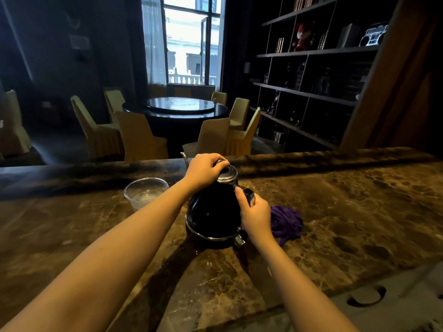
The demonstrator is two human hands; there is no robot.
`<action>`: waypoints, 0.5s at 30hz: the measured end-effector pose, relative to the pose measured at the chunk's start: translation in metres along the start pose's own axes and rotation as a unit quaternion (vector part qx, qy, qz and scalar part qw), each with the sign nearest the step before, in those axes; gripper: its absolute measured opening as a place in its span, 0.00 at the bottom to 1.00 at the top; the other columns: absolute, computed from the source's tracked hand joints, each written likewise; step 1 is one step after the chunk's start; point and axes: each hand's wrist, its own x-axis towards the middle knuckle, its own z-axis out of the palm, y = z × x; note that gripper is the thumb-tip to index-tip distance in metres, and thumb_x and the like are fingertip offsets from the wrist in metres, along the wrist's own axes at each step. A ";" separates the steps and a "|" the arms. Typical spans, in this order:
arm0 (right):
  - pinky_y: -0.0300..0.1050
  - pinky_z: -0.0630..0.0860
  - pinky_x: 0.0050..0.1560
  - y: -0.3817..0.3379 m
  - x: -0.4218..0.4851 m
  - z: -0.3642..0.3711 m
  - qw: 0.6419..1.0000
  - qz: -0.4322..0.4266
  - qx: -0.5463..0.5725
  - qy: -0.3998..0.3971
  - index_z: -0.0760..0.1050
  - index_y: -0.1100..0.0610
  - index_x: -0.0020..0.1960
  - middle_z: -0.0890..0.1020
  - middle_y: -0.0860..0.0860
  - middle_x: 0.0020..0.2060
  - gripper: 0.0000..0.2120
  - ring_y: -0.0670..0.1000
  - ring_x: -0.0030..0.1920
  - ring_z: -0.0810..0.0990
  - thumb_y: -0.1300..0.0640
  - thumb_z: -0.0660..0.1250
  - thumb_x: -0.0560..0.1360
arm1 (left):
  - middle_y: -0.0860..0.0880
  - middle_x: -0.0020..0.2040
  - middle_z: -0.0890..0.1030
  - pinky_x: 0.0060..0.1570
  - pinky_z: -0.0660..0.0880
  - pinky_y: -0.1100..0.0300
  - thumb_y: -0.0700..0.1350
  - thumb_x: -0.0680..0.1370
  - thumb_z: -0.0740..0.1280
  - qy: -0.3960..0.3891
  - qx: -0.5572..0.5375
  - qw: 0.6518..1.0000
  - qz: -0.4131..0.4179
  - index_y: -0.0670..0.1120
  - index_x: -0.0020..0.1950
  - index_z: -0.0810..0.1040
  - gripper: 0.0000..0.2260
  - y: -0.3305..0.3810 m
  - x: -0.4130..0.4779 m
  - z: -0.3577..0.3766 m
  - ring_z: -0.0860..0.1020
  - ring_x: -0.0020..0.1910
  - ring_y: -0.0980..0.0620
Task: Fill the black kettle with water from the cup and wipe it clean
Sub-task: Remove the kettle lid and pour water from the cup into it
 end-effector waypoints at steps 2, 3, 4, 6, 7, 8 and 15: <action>0.54 0.72 0.34 0.002 0.002 -0.004 1.000 0.000 0.010 -0.008 0.73 0.57 0.33 0.78 0.57 0.29 0.18 0.58 0.33 0.77 0.44 0.64 0.73 | 0.44 0.51 0.84 0.51 0.75 0.55 0.49 0.77 0.63 0.007 0.007 1.000 -0.003 0.44 0.54 0.80 0.13 0.002 -0.001 0.001 0.79 0.47 0.52; 0.53 0.70 0.33 0.002 0.003 -0.006 1.000 0.002 0.019 -0.015 0.72 0.55 0.32 0.77 0.54 0.27 0.17 0.57 0.31 0.76 0.44 0.64 0.73 | 0.44 0.51 0.84 0.51 0.76 0.54 0.49 0.77 0.63 0.010 0.009 1.000 -0.005 0.44 0.54 0.80 0.13 0.004 -0.002 0.002 0.79 0.48 0.51; 0.51 0.69 0.33 0.002 0.004 -0.008 0.999 0.007 0.028 -0.021 0.71 0.53 0.31 0.75 0.50 0.25 0.16 0.55 0.30 0.75 0.45 0.64 0.73 | 0.44 0.51 0.84 0.52 0.76 0.53 0.49 0.77 0.63 0.013 0.011 1.000 -0.007 0.44 0.54 0.80 0.13 0.005 -0.003 0.002 0.79 0.49 0.50; 0.46 0.67 0.31 0.002 0.006 -0.011 0.998 0.021 0.049 -0.035 0.71 0.51 0.30 0.75 0.45 0.21 0.15 0.50 0.28 0.73 0.47 0.65 0.73 | 0.44 0.51 0.84 0.52 0.76 0.54 0.49 0.77 0.62 0.016 0.013 1.000 -0.011 0.44 0.55 0.80 0.13 0.006 -0.003 0.003 0.79 0.50 0.49; 0.45 0.67 0.30 0.003 0.007 -0.012 0.997 0.026 0.058 -0.040 0.71 0.50 0.30 0.75 0.44 0.20 0.15 0.48 0.27 0.73 0.48 0.65 0.73 | 0.44 0.51 0.84 0.52 0.75 0.55 0.49 0.77 0.62 0.015 0.013 1.000 -0.012 0.44 0.55 0.80 0.13 0.007 -0.003 0.003 0.79 0.50 0.50; 0.44 0.66 0.29 0.003 0.008 -0.013 0.997 0.029 0.064 -0.044 0.72 0.50 0.30 0.75 0.43 0.19 0.14 0.46 0.26 0.72 0.48 0.65 0.74 | 0.44 0.51 0.84 0.51 0.75 0.55 0.49 0.77 0.62 0.012 0.014 1.000 -0.013 0.44 0.55 0.80 0.13 0.007 -0.003 0.003 0.79 0.50 0.50; 0.42 0.67 0.29 0.004 0.009 -0.014 0.995 0.031 0.072 -0.064 0.71 0.51 0.30 0.75 0.43 0.19 0.15 0.41 0.23 0.72 0.50 0.65 0.75 | 0.44 0.52 0.83 0.49 0.72 0.60 0.49 0.77 0.62 -0.007 0.010 1.000 -0.018 0.44 0.55 0.80 0.13 0.008 -0.003 0.002 0.77 0.48 0.53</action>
